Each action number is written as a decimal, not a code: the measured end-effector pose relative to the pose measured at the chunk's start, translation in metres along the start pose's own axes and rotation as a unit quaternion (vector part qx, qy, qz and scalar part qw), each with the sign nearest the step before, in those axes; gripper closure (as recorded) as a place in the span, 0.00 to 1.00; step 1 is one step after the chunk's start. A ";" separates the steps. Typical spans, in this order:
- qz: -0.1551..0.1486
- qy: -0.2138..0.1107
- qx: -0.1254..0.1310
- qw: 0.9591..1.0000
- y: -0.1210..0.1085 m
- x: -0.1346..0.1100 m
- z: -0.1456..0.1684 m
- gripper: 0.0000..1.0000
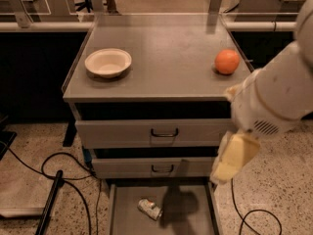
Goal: Pick 7up can from bottom drawer and place on counter
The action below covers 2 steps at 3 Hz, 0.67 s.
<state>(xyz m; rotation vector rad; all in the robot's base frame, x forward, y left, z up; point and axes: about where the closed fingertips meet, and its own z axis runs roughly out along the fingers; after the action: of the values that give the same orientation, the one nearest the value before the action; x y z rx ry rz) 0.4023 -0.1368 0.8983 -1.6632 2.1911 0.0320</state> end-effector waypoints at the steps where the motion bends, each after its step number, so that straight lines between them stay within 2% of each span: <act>1: 0.025 -0.002 -0.091 0.996 0.052 0.015 0.076 0.00; 2: 0.027 0.007 -0.105 0.994 0.064 0.024 0.086 0.00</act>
Offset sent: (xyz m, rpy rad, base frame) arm -0.0242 0.0170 -0.0726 0.0489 0.1480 0.0107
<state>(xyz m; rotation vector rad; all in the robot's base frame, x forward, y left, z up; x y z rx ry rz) 0.3627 -0.1187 0.7974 -1.7175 2.3104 0.2751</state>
